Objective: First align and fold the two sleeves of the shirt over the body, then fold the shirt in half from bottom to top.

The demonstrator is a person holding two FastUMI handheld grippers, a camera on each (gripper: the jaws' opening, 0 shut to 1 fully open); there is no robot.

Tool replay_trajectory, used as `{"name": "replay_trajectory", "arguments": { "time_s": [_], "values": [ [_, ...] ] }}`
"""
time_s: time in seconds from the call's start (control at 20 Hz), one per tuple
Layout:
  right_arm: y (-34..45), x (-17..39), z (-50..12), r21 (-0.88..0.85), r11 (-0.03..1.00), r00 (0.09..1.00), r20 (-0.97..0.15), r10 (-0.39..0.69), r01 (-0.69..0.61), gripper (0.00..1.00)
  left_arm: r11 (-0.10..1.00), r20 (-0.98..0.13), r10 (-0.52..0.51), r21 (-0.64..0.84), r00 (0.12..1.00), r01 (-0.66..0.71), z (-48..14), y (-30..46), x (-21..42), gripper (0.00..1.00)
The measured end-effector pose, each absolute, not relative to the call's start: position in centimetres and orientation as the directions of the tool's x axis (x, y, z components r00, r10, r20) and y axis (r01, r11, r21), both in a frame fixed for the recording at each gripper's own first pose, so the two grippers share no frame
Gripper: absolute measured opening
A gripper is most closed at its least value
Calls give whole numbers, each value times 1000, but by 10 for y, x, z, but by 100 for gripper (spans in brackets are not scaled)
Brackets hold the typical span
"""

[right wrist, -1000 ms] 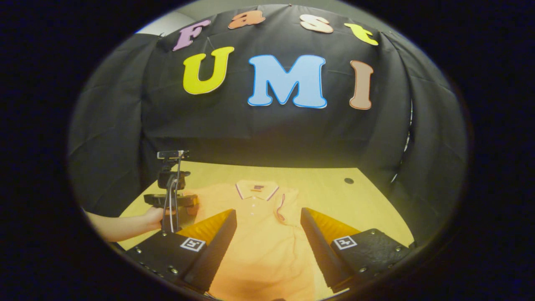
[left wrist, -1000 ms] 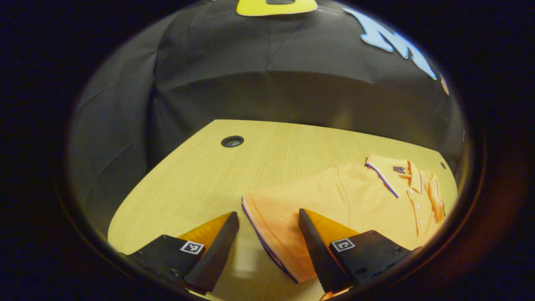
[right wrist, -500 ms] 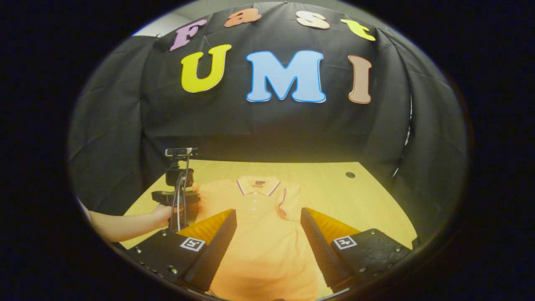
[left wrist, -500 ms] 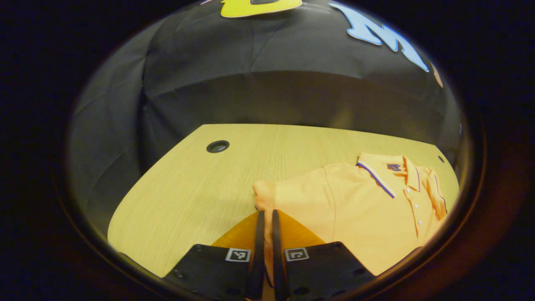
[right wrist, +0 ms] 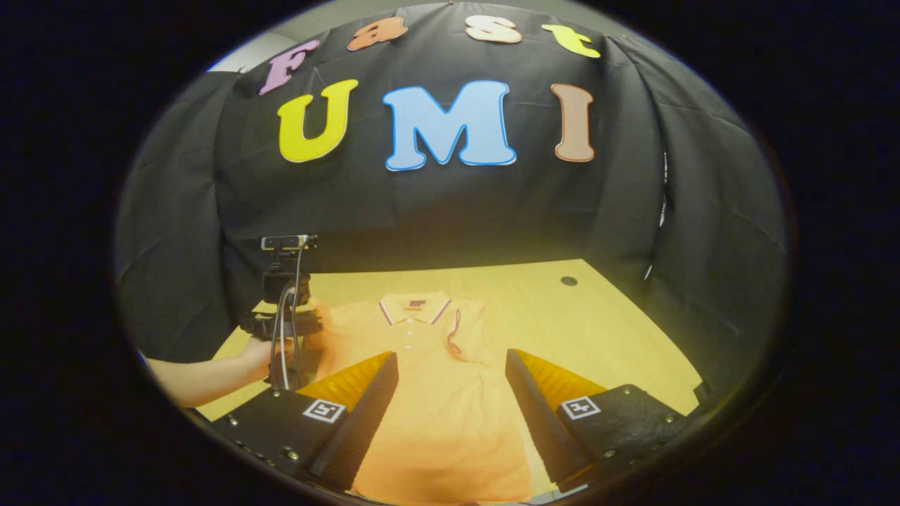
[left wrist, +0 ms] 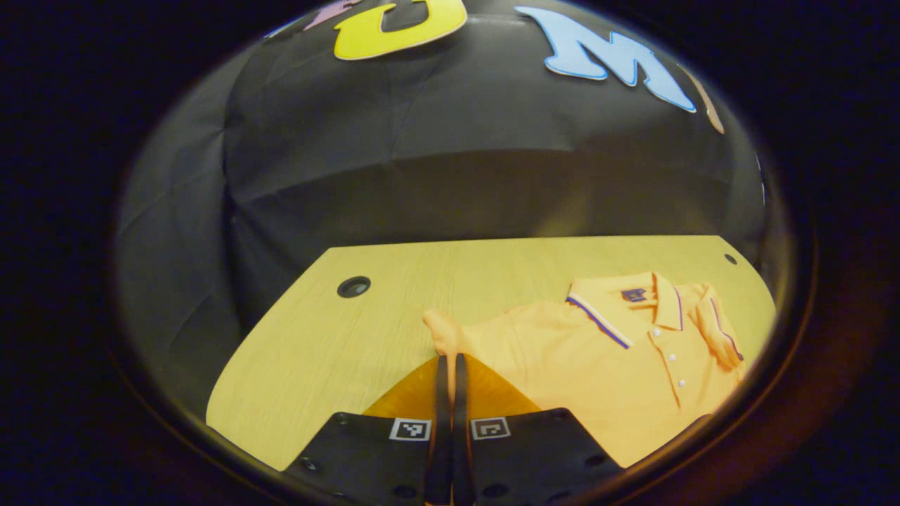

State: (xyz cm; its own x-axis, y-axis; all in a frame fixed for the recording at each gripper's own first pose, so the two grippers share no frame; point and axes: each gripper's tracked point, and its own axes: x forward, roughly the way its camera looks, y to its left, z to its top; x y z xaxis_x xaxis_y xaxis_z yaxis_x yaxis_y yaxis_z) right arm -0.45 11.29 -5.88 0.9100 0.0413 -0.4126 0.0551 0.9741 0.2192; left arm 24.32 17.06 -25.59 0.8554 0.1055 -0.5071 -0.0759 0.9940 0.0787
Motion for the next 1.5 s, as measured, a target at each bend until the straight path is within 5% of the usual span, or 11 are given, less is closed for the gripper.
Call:
{"name": "replay_trajectory", "arguments": {
  "time_s": [0.75, 1.1, 1.15, 1.2, 1.35, 1.5],
  "values": [
    [122, -6, -70, 261, 959, 907, -420, 13, 108, 95, 979, -530, -41, 150, 847, 141, -250, 86, 249, 6],
    [110, -19, -70, 243, 965, 912, -410, 6, 103, 95, 974, -576, -67, 137, 815, 177, -261, 71, 233, 16],
    [108, -21, -73, 242, 965, 910, -413, 9, 101, 95, 974, -574, -73, 135, 815, 182, -259, 68, 230, 28],
    [107, -24, -75, 240, 966, 909, -418, 11, 99, 95, 973, -572, -80, 132, 816, 188, -257, 66, 227, 29],
    [103, -32, -80, 244, 965, 909, -418, 14, 97, 95, 974, -578, -109, 99, 809, 202, -251, 57, 212, 63],
    [102, -40, -87, 243, 967, 909, -417, 27, 83, 95, 976, -564, -134, 70, 815, 208, -240, 51, 193, 78]
  ]
}}
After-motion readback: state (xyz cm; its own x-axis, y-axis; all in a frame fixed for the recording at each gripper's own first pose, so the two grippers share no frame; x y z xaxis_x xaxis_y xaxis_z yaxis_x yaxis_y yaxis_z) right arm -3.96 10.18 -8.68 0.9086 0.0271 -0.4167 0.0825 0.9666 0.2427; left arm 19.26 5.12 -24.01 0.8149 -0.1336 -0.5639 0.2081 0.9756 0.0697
